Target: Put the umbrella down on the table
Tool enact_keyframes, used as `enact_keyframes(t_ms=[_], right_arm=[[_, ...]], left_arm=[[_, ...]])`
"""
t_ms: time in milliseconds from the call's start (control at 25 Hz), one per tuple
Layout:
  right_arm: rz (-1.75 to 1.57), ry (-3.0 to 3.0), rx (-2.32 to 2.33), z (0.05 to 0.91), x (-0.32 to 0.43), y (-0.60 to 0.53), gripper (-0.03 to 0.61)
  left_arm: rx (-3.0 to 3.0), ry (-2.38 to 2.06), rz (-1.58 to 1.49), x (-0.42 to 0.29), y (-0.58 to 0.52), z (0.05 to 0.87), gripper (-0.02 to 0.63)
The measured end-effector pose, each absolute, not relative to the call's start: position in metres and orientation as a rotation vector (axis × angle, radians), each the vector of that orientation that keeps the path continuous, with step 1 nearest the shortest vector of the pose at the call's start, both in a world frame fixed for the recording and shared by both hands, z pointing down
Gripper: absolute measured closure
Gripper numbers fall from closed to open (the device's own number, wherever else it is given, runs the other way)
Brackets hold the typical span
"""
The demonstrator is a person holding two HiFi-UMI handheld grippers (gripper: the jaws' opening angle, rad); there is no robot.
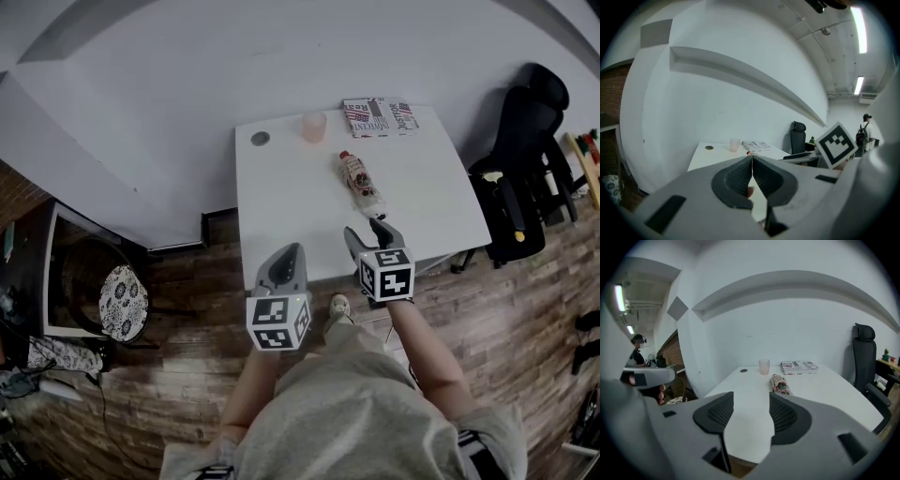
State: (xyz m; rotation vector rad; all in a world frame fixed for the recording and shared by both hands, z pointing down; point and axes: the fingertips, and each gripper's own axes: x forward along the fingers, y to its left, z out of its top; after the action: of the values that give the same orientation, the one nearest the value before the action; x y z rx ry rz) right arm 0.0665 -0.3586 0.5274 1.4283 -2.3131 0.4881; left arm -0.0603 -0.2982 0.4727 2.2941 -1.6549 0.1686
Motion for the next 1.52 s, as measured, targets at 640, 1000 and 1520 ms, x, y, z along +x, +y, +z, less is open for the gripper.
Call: enact_keyframes(t_ms=[640, 1000, 1520], right_arm=[[0.391, -2.417, 1.506, 0.480, 0.058, -0.204, 0.510], [0.345, -2.434, 1.580, 0.462, 0.065, -0.145, 0.574], [0.319, -2.474, 1.576, 0.450, 0.071, -0.116, 0.575]], left_arm=[[2.303, -1.658, 0.116, -0.062, -0.172, 0.462, 0.606], [2.318, -1.657, 0.079, -0.063, -0.120, 0.447, 0.606], [2.329, -1.657, 0.057, -0.056, -0.098, 0.437, 0.606]])
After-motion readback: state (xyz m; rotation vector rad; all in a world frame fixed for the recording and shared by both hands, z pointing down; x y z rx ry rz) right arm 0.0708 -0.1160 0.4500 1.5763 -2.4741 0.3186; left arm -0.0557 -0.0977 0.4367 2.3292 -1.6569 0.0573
